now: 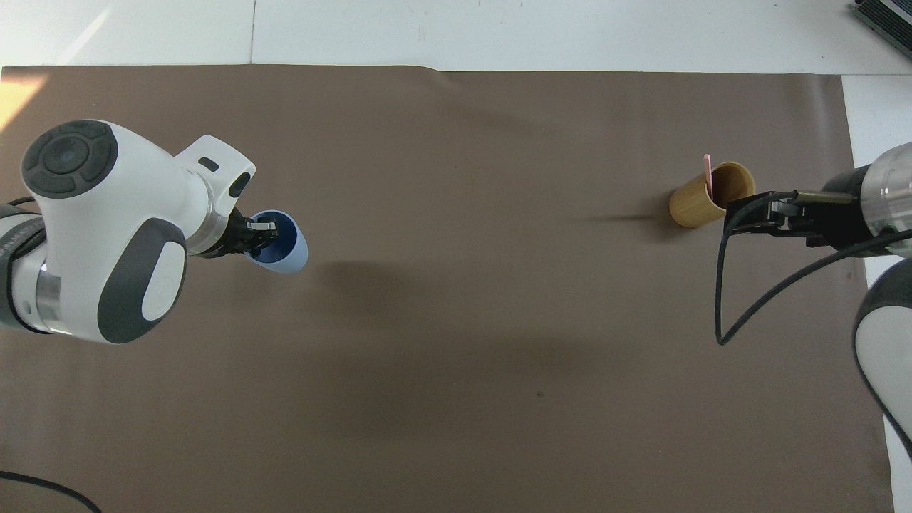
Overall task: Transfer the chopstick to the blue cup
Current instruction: 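Slide the blue cup toward center while the right gripper grasps the chopstick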
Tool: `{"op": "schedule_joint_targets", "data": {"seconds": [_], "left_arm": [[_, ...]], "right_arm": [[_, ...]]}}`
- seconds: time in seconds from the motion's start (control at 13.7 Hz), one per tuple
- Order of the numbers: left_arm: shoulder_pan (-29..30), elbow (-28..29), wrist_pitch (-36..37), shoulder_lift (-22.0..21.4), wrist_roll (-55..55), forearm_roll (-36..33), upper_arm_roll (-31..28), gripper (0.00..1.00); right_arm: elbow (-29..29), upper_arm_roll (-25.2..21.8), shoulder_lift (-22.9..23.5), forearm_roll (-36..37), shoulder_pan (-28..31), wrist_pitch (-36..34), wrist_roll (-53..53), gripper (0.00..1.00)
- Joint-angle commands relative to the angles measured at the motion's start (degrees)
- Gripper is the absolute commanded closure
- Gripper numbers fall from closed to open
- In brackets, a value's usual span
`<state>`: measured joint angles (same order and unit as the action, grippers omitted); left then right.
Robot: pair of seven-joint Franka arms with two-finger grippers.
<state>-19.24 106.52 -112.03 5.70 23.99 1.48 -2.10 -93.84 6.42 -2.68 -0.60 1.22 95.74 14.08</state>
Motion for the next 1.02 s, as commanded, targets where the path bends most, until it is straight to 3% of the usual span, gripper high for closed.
{"op": "schedule_joint_targets", "data": {"seconds": [0.0,0.22,0.59,0.8,0.95], "left_arm": [[-7.0,-1.4,1.0,0.3,7.8,-0.6,-0.4,1.00],[-13.4,-2.0,-3.2,1.6,13.7,-0.6,-0.4,1.00],[-21.8,-8.4,-7.2,11.0,17.8,-3.6,-0.4,1.00],[-22.8,-9.1,-10.1,12.8,17.9,-3.5,-0.4,1.00],[-22.9,-8.4,-11.3,12.9,17.9,-3.5,-0.3,1.00]], "right_arm": [[-1.1,0.2,-0.3,0.3,0.9,2.3,-1.7,0.00],[-0.4,0.2,2.1,5.1,1.2,4.2,-2.1,0.00],[0.1,0.3,9.0,13.8,1.8,11.2,-6.2,0.00],[0.8,0.3,14.4,15.3,1.1,16.2,-6.3,0.00],[1.7,0.4,17.0,16.9,0.7,17.8,-6.3,0.08]]}}
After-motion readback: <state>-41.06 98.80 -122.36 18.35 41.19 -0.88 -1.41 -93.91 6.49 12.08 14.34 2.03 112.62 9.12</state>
